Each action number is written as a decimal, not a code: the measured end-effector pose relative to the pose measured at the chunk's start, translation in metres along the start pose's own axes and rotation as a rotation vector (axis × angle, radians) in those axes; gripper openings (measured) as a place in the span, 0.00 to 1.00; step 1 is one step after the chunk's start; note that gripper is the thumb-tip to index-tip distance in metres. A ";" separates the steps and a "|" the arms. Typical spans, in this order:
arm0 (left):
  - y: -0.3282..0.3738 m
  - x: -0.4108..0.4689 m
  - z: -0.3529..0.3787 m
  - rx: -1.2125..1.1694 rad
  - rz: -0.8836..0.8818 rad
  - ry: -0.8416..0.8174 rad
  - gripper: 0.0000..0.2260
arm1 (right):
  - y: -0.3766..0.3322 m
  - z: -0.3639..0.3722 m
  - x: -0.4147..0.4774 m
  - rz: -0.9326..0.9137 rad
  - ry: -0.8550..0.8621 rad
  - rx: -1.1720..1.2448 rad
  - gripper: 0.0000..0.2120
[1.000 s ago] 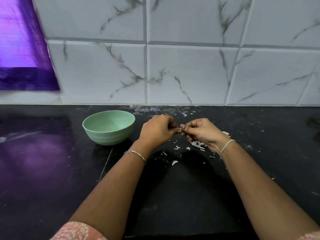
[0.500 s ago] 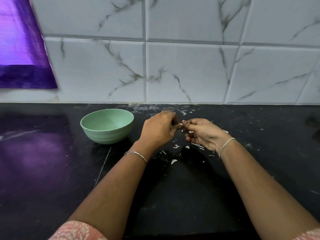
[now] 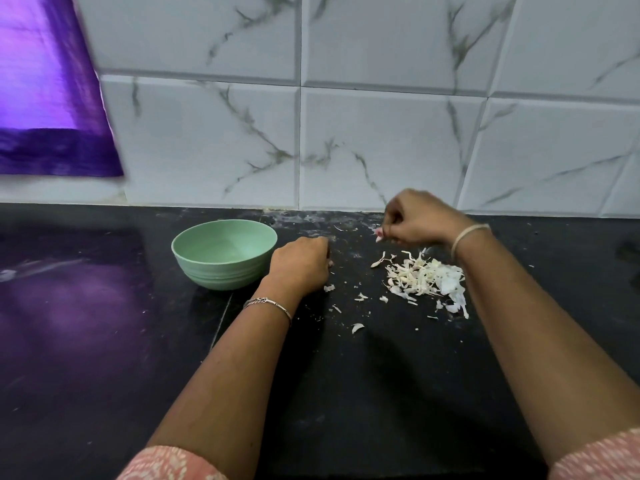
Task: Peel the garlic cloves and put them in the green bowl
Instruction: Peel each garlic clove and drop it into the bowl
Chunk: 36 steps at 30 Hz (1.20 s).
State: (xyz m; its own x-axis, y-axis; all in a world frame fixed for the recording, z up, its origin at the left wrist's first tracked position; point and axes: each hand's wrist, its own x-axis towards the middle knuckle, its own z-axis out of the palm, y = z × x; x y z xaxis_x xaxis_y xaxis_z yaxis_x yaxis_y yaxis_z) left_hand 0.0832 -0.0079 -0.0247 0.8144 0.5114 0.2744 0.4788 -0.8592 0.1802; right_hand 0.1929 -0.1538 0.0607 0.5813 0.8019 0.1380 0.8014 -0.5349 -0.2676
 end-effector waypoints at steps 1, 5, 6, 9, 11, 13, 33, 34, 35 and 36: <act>0.001 0.000 0.000 -0.001 -0.010 0.002 0.11 | -0.008 -0.012 0.002 -0.023 0.061 -0.153 0.07; 0.000 0.000 -0.001 -0.008 -0.038 0.047 0.12 | -0.033 -0.017 0.005 -0.067 0.219 -0.449 0.06; 0.000 0.000 -0.001 -0.011 -0.043 0.053 0.13 | -0.036 -0.003 0.002 -0.067 0.167 -0.470 0.04; 0.002 0.000 -0.001 0.004 -0.042 0.062 0.14 | -0.041 0.054 -0.008 -0.052 -0.125 -0.518 0.07; 0.005 0.000 -0.001 0.016 -0.029 0.086 0.14 | -0.041 0.060 -0.005 -0.044 -0.134 -0.523 0.11; 0.005 -0.001 -0.001 0.015 -0.024 0.101 0.14 | -0.041 0.047 0.003 -0.056 -0.051 -0.524 0.10; 0.020 0.006 0.000 -0.743 0.190 0.151 0.11 | 0.013 0.076 -0.001 0.225 0.045 1.309 0.11; 0.021 0.007 0.002 -0.734 0.193 0.171 0.12 | 0.012 0.077 -0.001 0.244 0.056 1.360 0.11; 0.021 0.007 0.003 -0.725 0.190 0.188 0.11 | 0.012 0.076 -0.001 0.255 0.064 1.405 0.10; 0.022 0.007 0.003 -0.726 0.183 0.202 0.11 | 0.012 0.076 -0.001 0.261 0.066 1.440 0.09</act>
State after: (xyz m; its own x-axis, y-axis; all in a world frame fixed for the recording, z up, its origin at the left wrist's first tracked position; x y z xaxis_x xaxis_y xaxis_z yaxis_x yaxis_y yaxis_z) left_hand 0.1001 -0.0232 -0.0219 0.7511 0.4147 0.5138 -0.0496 -0.7405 0.6702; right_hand 0.1918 -0.1407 -0.0149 0.7218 0.6914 -0.0309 -0.1325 0.0942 -0.9867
